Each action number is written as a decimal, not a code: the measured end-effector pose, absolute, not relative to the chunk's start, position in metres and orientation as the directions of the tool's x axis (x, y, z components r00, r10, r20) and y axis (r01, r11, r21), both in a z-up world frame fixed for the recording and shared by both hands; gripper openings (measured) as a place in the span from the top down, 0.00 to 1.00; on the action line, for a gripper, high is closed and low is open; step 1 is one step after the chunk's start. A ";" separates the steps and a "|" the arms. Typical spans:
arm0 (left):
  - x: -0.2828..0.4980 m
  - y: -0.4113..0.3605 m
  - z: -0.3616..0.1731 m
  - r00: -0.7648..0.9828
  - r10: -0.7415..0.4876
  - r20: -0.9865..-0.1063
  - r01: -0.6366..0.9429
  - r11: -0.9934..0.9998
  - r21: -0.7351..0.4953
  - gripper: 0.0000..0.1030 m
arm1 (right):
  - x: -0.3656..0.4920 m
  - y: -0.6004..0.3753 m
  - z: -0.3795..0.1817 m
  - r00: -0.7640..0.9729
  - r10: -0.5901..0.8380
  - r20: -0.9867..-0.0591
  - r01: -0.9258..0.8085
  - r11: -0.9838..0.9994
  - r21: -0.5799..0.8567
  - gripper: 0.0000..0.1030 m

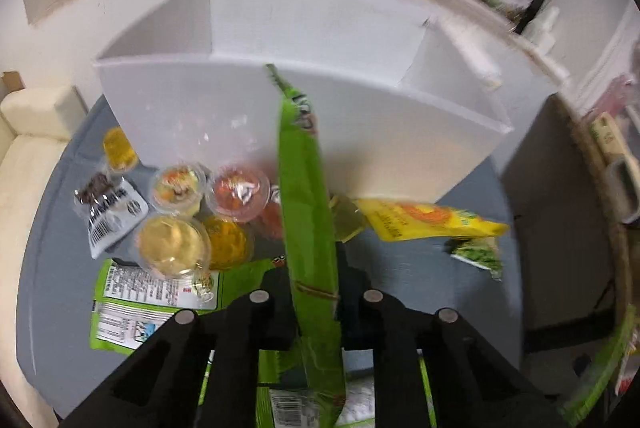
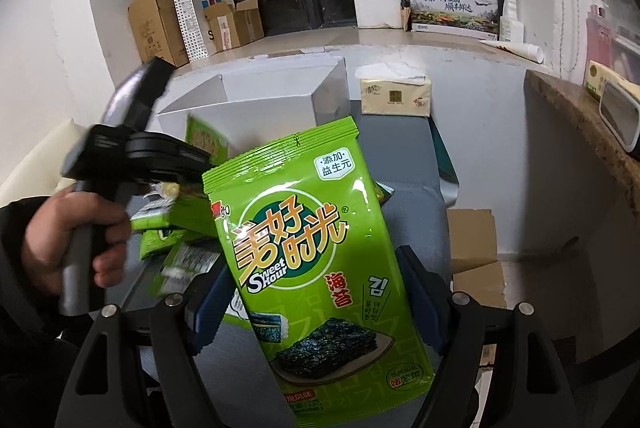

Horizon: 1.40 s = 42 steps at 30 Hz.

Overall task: Organize snacks
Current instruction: 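Carry both green seaweed packets into the white box and release them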

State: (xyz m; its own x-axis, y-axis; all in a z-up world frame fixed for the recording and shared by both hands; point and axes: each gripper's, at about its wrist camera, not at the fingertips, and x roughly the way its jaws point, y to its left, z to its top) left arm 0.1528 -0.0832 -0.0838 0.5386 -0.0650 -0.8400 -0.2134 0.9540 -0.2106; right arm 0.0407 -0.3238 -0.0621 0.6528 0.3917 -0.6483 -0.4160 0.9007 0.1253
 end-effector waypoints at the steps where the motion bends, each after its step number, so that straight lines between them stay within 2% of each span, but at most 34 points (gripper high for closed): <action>1: 0.149 -0.079 -0.078 0.551 -0.081 -0.831 -0.201 0.953 -0.227 0.85 | 0.041 -0.322 -0.061 0.652 0.394 -0.647 -0.420 0.899 0.123 0.21; 5: 0.127 -0.061 -0.055 0.602 -0.185 -0.777 -0.115 0.942 -0.314 0.85 | 0.043 -0.312 -0.056 0.647 0.421 -0.636 -0.443 0.886 0.136 0.21; 10: 0.105 -0.035 -0.020 0.662 -0.242 -0.710 -0.052 0.930 -0.365 0.85 | 0.058 -0.281 -0.036 0.660 0.447 -0.604 -0.483 0.868 0.115 0.21; 16: 0.142 0.008 0.023 0.724 -0.262 -0.638 -0.007 0.922 -0.387 0.85 | 0.121 -0.231 0.002 0.677 0.461 -0.573 -0.485 0.866 0.123 0.21; 23: 0.228 0.033 0.038 0.732 -0.207 -0.650 -0.010 0.949 -0.314 0.85 | 0.249 -0.199 0.013 0.621 0.480 -0.619 -0.376 0.876 0.302 0.21; 28: 0.273 0.044 0.016 0.672 -0.197 -0.713 -0.015 0.960 -0.280 0.85 | 0.301 -0.183 -0.004 0.577 0.486 -0.656 -0.325 0.874 0.362 0.21; 30: 0.282 0.046 0.007 0.655 -0.204 -0.727 -0.009 0.960 -0.278 0.82 | 0.315 -0.179 -0.010 0.561 0.511 -0.651 -0.302 0.859 0.413 0.18; 31: 0.285 0.048 0.004 0.651 -0.195 -0.734 -0.015 0.963 -0.269 0.67 | 0.319 -0.177 -0.011 0.557 0.517 -0.650 -0.290 0.854 0.432 0.15; 32: 0.285 0.051 0.002 0.652 -0.189 -0.734 -0.024 0.963 -0.268 0.34 | 0.322 -0.177 -0.013 0.551 0.520 -0.653 -0.280 0.852 0.442 0.10; 33: 0.286 0.055 0.001 0.654 -0.196 -0.731 -0.026 0.959 -0.281 0.13 | 0.324 -0.177 -0.014 0.547 0.520 -0.656 -0.274 0.852 0.446 0.02; 34: 0.284 0.060 0.000 0.667 -0.206 -0.716 -0.027 0.954 -0.300 0.00 | 0.324 -0.178 -0.013 0.555 0.524 -0.646 -0.278 0.849 0.449 0.00; 38: 0.280 0.069 -0.001 0.668 -0.205 -0.716 -0.026 0.955 -0.297 0.00 | 0.315 -0.183 -0.006 0.598 0.506 -0.622 -0.302 0.861 0.409 0.00; 42: 0.269 0.071 0.006 0.685 -0.208 -0.699 -0.019 0.953 -0.302 0.00 | 0.292 -0.198 0.008 0.623 0.548 -0.558 -0.335 0.832 0.442 0.00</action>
